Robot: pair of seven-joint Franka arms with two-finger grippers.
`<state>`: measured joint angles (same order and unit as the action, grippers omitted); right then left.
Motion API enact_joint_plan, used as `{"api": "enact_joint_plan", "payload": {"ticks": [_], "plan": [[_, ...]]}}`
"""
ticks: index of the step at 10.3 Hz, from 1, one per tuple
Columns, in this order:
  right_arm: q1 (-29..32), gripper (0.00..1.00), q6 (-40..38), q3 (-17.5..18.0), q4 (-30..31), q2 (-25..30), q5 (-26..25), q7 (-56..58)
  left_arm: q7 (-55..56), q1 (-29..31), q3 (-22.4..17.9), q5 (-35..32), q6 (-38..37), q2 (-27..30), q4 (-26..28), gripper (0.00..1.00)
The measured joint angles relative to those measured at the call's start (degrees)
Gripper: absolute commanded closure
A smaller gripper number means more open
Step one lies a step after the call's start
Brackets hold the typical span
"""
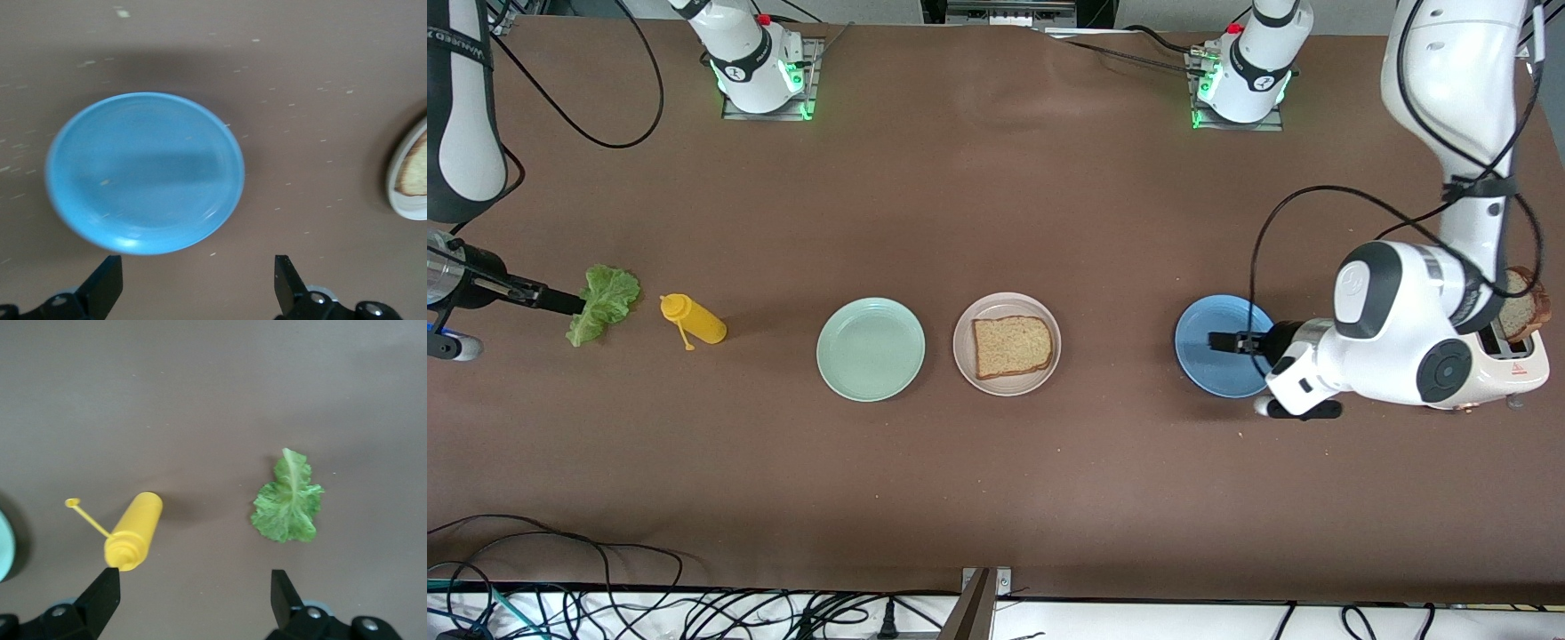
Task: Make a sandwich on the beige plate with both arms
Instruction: 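Withdraw the left gripper while the right gripper reaches the lettuce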
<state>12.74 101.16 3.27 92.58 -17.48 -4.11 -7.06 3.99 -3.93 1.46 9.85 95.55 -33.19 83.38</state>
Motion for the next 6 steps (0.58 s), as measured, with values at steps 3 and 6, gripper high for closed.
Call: {"api": "enact_joint_plan", "payload": {"ticks": [3,6], "plan": [[3.95,0.00,1.86,-0.07,0.30,-5.45,-1.18,2.96,5.55,0.18,0.05,-8.43,-4.01,4.08,-0.04,0.00],[6.49,0.00,4.76,-0.10,0.53,-11.70,-5.28,5.09,5.86,1.49,-0.01,-9.20,-5.81,8.53,-0.11,0.00]]}}
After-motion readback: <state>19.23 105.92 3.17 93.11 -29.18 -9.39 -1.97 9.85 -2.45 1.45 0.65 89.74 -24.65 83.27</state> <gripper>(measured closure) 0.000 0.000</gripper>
